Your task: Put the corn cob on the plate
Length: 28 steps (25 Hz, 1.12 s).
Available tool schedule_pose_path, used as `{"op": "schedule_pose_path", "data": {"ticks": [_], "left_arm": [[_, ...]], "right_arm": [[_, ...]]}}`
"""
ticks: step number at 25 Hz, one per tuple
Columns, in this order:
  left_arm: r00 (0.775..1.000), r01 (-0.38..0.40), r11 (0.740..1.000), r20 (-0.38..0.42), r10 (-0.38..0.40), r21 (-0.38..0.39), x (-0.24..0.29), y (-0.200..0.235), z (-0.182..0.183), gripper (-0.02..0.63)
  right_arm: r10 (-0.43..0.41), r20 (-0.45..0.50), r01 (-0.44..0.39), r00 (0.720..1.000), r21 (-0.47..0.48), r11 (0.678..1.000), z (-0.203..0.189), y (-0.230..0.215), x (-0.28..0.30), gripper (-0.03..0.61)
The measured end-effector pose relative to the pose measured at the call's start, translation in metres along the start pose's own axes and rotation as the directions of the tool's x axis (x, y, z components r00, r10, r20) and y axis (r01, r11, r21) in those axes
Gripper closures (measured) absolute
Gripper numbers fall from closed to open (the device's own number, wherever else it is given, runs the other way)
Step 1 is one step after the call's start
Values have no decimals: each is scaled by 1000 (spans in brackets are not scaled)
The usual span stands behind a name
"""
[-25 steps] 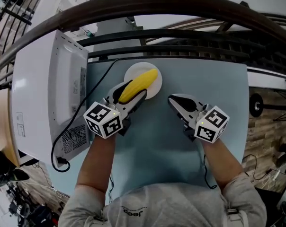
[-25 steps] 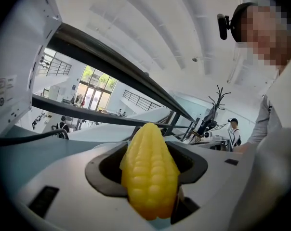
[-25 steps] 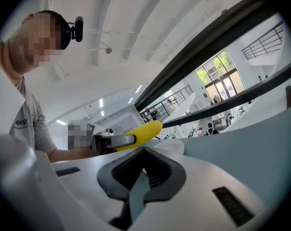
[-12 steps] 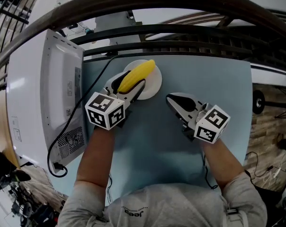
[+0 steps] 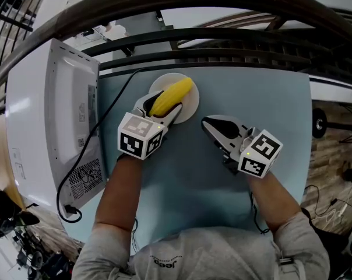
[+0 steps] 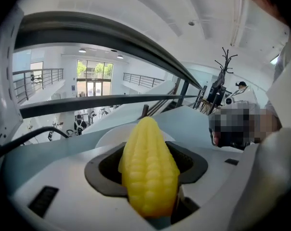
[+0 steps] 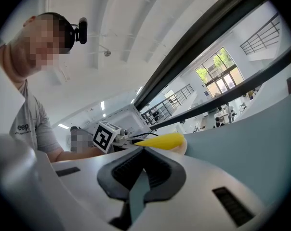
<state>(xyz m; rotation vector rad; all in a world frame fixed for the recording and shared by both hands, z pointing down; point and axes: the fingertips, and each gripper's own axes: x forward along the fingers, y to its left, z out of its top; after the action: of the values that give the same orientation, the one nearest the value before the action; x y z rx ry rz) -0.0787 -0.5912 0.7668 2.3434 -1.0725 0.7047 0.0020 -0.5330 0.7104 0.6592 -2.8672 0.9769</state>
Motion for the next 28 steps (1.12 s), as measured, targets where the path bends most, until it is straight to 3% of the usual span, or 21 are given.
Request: {"op": "schedule_pose_path", "data": {"ticks": [9,14,19,28], "left_arm": [[988,-96,975,-102,119,202,12,-1,-12,365],[988,-99,979,-97,117,178,13,-1,-11,363],[992,-89,987,-75,100,137,11,-2,-8,314],[991,-116,986,-52,123,124,-2,-3,-2,287]], "right_arm": [[10,0,-10,1000,11,1000,-5,4,3,561],[9,1,-9,1000,13,1000,-5,4,1,561],[4,7,-5,1000,14,1000,-3,3,-1,561],[-2,15,2,1000,9,1000,4,10,-6,561]]}}
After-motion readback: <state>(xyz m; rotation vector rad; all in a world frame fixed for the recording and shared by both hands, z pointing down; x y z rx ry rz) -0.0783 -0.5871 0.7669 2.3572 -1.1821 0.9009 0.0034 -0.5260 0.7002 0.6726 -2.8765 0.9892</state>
